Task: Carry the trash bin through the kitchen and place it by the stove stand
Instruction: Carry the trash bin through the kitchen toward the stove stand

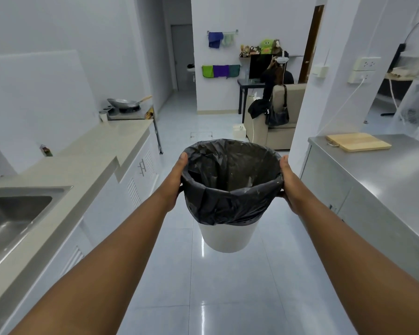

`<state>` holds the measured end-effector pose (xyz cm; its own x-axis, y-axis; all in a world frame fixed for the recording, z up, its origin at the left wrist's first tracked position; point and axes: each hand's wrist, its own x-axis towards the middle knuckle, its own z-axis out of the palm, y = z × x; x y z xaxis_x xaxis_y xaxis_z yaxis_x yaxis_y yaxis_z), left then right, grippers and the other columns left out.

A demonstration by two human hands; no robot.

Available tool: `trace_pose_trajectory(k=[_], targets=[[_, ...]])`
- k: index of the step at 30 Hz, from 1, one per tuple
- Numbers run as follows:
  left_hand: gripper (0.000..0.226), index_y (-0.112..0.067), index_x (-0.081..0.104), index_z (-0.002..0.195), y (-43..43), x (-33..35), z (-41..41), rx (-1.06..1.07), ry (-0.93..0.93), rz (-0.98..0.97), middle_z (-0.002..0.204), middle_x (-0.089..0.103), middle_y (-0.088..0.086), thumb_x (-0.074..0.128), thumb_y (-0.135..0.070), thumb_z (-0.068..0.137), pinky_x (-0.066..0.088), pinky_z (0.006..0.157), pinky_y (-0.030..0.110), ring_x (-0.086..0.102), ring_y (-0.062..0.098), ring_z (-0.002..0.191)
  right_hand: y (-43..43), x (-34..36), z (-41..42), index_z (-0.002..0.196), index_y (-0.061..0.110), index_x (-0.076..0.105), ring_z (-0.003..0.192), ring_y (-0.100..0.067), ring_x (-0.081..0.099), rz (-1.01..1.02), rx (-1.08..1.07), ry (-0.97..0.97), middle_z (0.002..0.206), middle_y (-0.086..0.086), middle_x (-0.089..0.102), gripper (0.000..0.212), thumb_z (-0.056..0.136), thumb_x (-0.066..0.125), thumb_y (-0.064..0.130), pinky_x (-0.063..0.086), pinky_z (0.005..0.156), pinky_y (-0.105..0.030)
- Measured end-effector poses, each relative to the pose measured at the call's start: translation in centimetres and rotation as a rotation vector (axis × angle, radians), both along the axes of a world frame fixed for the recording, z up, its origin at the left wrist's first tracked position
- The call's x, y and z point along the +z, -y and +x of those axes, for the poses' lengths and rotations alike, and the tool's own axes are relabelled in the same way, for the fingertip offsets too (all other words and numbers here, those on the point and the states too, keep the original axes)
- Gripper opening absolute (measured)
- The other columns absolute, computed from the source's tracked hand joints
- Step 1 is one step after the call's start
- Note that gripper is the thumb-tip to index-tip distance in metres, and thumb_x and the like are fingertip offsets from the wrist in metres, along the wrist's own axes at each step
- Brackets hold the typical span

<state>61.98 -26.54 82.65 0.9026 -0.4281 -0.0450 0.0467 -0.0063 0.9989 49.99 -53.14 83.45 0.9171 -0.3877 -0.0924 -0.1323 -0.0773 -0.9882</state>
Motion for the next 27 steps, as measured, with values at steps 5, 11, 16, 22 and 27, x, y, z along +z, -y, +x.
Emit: trace_pose_trajectory(k=[5, 11, 16, 22, 27], targets=[[0.089, -0.031, 0.039, 0.153, 5.4, -0.8, 7.4, 0.039, -0.020, 0.011, 0.156, 0.045, 0.003, 0.038, -0.083, 0.080, 0.029, 0.120, 0.046, 0.040, 0.024, 0.143, 5.8, -0.8, 8.7, 0.152, 0.028, 0.029, 0.140, -0.034, 0.038, 0.013, 0.037, -0.007, 0.156, -0.011, 0.036, 0.074, 0.092, 0.013, 0.069, 0.039, 0.104, -0.043], [0.105, -0.035, 0.042, 0.151, 11.1, -0.1, 16.1, 0.099, -0.007, -0.022, 0.155, 0.047, 0.000, 0.048, -0.093, 0.063, 0.029, 0.120, 0.048, 0.042, 0.022, 0.143, 12.1, -0.3, 18.5, 0.152, 0.028, 0.030, 0.138, -0.032, 0.041, 0.035, 0.105, -0.006, 0.155, -0.011, 0.039, 0.076, 0.091, 0.016, 0.071, 0.040, 0.105, -0.044], [0.099, -0.037, 0.044, 0.149, 14.1, -0.5, 23.1, 0.115, -0.004, -0.055, 0.154, 0.048, -0.003, 0.049, -0.092, 0.066, 0.029, 0.120, 0.047, 0.043, 0.020, 0.142, 15.6, -0.4, 26.4, 0.151, 0.030, 0.034, 0.129, -0.026, 0.049, 0.031, 0.155, 0.011, 0.151, -0.008, 0.045, 0.079, 0.088, 0.019, 0.076, 0.044, 0.101, -0.043], [0.102, -0.035, 0.043, 0.150, 16.3, -1.9, 33.4, 0.126, 0.000, -0.058, 0.154, 0.048, -0.001, 0.047, -0.092, 0.066, 0.030, 0.119, 0.047, 0.043, 0.022, 0.141, 18.1, -1.8, 37.2, 0.149, 0.030, 0.037, 0.129, -0.025, 0.050, 0.030, 0.164, -0.011, 0.149, -0.007, 0.048, 0.082, 0.085, 0.023, 0.079, 0.044, 0.105, -0.048], [0.098, -0.034, 0.042, 0.151, 17.8, -3.1, 44.1, 0.103, -0.007, -0.044, 0.154, 0.048, 0.000, 0.044, -0.090, 0.070, 0.030, 0.119, 0.047, 0.043, 0.022, 0.141, 19.4, -2.4, 47.2, 0.149, 0.031, 0.037, 0.126, -0.023, 0.051, 0.043, 0.146, -0.013, 0.149, -0.005, 0.048, 0.082, 0.084, 0.023, 0.079, 0.046, 0.099, -0.042]])
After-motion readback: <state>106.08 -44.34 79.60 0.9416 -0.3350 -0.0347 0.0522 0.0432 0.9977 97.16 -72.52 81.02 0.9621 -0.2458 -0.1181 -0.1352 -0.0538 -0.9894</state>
